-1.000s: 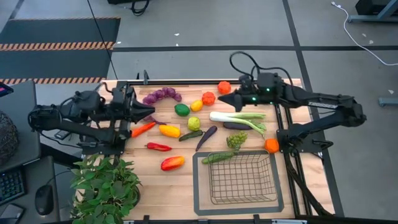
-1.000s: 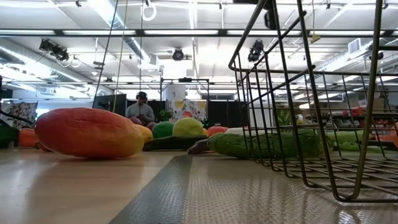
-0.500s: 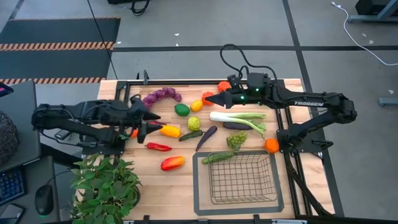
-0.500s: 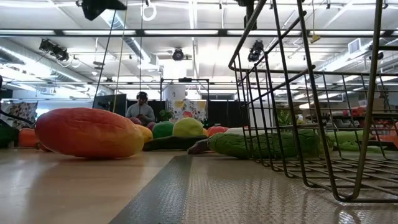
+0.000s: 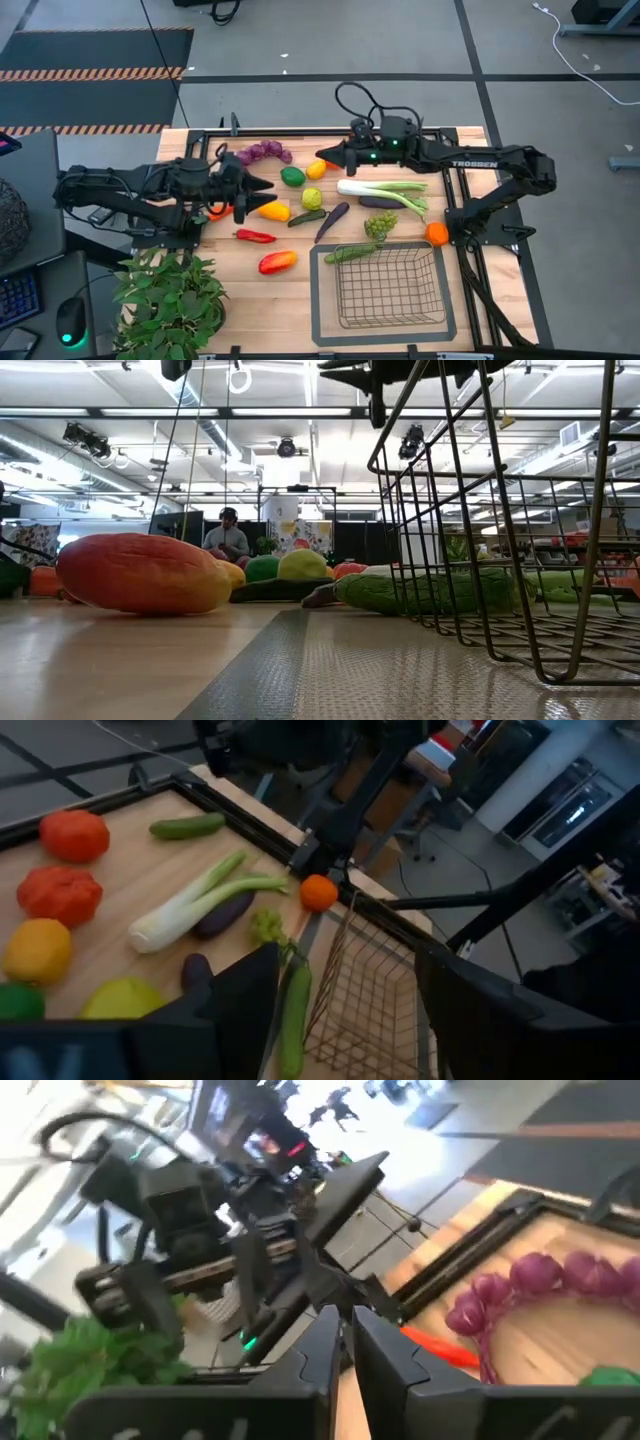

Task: Build produce basket
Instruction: Put the green chili pepper into the wire basket

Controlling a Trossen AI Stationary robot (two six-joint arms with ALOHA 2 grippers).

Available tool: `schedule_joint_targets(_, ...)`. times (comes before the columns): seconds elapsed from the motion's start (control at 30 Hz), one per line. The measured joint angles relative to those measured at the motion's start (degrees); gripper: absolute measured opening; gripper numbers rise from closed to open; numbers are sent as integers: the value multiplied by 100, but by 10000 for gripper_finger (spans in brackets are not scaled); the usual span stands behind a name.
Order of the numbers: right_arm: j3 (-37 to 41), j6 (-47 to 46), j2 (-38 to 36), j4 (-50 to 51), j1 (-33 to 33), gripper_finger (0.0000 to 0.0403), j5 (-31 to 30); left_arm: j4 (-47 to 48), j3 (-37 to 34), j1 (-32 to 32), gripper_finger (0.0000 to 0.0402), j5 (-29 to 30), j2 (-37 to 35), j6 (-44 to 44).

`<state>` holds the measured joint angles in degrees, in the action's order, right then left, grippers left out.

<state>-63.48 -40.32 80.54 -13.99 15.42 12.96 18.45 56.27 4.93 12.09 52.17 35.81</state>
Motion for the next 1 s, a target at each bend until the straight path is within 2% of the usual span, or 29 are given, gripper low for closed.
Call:
schedule_joint_targets(0.17,-68,600,-93,586,351,51,468,-19,-2,0,227,62,1,274)
schedule_joint_targets(0.47,-1356,2981,168,3635,541,92,356,-67,-2,-4,219,659,1,385)
schedule_joint_targets(0.57,-1771,3314,410,4578,583,115,177,-122,-2,-75,221,704,-1,357)
schedule_joint_targets(0.7,-1991,3391,689,5240,546,155,157,-83,0,-207,218,709,136,-79)
schedule_joint_targets(0.83,-2004,3410,838,5727,432,189,85,186,-2,-309,220,186,529,-199)
schedule_joint_targets(0.93,-2004,3410,865,6074,380,207,19,807,-4,-319,224,-494,918,-200)
schedule_joint_targets(1.0,-2004,3410,858,6208,374,214,0,1173,-4,-317,224,-738,1213,-211)
